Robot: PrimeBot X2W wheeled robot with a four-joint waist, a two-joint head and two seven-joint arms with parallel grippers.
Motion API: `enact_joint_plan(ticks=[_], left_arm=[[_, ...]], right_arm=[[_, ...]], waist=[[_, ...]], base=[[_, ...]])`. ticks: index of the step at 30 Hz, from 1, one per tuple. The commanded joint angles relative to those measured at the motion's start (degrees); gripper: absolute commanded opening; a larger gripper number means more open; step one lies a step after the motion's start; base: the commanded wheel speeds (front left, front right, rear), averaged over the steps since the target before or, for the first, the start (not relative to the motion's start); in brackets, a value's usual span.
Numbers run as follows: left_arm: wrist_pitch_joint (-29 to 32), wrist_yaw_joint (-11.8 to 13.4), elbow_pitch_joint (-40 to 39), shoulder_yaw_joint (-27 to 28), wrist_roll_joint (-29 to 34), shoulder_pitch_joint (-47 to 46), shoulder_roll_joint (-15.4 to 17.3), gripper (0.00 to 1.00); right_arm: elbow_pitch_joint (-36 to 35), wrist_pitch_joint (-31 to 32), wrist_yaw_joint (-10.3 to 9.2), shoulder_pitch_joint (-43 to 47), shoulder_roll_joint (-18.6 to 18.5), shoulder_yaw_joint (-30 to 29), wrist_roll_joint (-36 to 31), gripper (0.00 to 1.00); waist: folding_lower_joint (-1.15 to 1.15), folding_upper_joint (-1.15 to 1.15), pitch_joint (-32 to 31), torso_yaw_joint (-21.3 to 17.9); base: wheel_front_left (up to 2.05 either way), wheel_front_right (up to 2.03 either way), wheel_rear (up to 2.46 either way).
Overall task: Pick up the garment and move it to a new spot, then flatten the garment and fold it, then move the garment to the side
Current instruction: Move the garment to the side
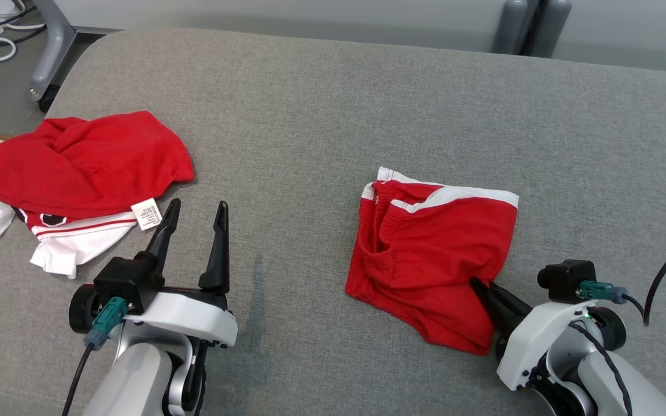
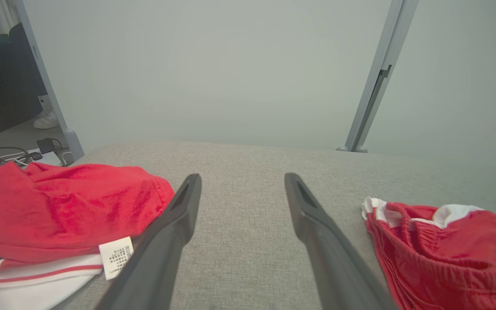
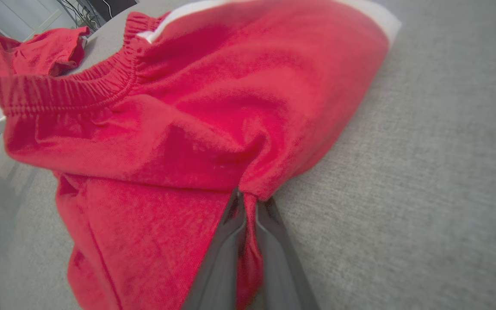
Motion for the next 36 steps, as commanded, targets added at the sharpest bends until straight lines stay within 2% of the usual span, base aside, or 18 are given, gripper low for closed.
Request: enact_joint_plan(ticks=[1, 10, 17, 22, 26, 28, 36], left_arm=[[-0.2, -0.4, -0.1, 0.8, 0.7, -0.7, -0.1, 1.00], [-0.2, -0.9, -1.0, 3.0, 1.9, 0.7, 0.1, 1.00], [-0.1, -1.2, -1.5, 3.6, 2.9, -2.0, 0.1, 1.00], [-0.1, -2.0, -2.3, 2.8, 4.1, -4.4, 0.3, 1.00], [0.2, -2.2, -3.4, 1.9, 5.3, -7.3, 0.9, 1.00], [0.4, -2.3, -3.9, 1.8, 5.7, -8.0, 1.2, 1.00], [3.3, -2.7, -8.3, -0.4, 8.5, -13.2, 2.8, 1.00]], right_arm=[[1.4, 1.3, 0.01, 0.4, -0.8, 1.8, 1.2, 0.00], [0.1, -0.2, -0.14, -1.7, -5.5, 5.6, 3.5, 0.00], [-0.9, -0.7, -0.17, -4.9, -11.1, 8.7, 4.8, 0.00], [-0.3, -1.7, -0.18, -8.9, -16.5, 11.4, 6.0, 0.00], [2.4, -4.5, -0.13, -13.1, -21.0, 10.8, 7.0, 0.00], [3.2, -5.4, -0.12, -14.3, -21.9, 10.3, 7.4, 0.00], [11.2, -9.7, 0.00, -21.9, -30.8, 6.9, 9.3, 0.00]], waist=[[0.00, 0.00, -0.1, -0.3], [0.00, 0.00, 0.1, -6.5], [0.00, 0.00, 2.5, -13.1], [0.00, 0.00, 5.5, -16.8], [0.00, 0.00, 8.4, -19.3], [0.00, 0.00, 9.2, -19.9], [0.00, 0.00, 16.0, -22.0]], base=[[0.00, 0.00, 0.00], [0.00, 0.00, 0.00], [0.00, 0.00, 0.00], [0.00, 0.00, 0.00], [0.00, 0.00, 0.00], [0.00, 0.00, 0.00], [0.00, 0.00, 0.00]])
